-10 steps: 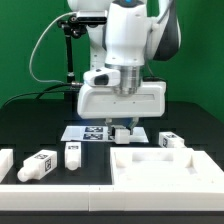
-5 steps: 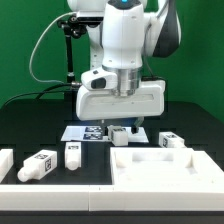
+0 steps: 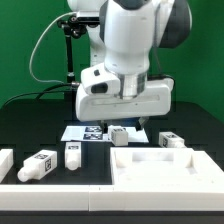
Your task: Assemble one leg
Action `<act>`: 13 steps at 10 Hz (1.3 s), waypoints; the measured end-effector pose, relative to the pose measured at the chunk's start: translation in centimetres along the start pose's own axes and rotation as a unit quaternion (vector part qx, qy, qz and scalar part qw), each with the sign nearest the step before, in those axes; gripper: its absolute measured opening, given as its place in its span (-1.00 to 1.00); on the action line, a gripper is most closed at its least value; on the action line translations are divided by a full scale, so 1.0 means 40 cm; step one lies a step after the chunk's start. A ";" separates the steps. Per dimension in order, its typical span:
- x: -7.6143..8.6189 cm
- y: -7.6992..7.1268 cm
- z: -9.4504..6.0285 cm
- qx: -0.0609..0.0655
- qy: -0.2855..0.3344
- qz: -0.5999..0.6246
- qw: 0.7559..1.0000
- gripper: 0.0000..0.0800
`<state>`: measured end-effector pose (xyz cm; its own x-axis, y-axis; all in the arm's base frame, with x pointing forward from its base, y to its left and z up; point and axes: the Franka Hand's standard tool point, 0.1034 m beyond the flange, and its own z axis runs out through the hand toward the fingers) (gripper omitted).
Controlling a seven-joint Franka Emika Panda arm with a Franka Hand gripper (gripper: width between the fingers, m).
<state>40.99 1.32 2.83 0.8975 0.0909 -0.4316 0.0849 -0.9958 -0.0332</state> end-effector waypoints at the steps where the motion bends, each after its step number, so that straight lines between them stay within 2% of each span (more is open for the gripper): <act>1: -0.012 -0.002 0.003 0.003 -0.040 -0.004 0.999 0.62; 2: -0.011 -0.004 0.005 0.005 -0.066 -0.004 0.998 0.62; 3: -0.026 0.007 0.002 0.002 -0.122 -0.007 0.993 0.62; 4: -0.022 0.041 -0.016 -0.014 -0.183 -0.004 0.983 0.62; 5: -0.003 0.045 -0.021 -0.017 -0.206 0.021 0.978 0.62; 9: -0.003 0.037 -0.009 -0.018 -0.216 0.025 0.976 0.62; 12: -0.036 0.016 0.056 -0.019 -0.237 0.025 0.971 0.62; 13: -0.030 0.019 0.050 -0.019 -0.235 0.025 0.972 0.62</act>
Offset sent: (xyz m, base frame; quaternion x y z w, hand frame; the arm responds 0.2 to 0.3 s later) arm 0.0192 -0.0547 0.0159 -0.1060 -0.3202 0.0011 0.9414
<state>39.10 0.45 1.54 0.6055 0.0194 -0.7956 0.0697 -0.9972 0.0287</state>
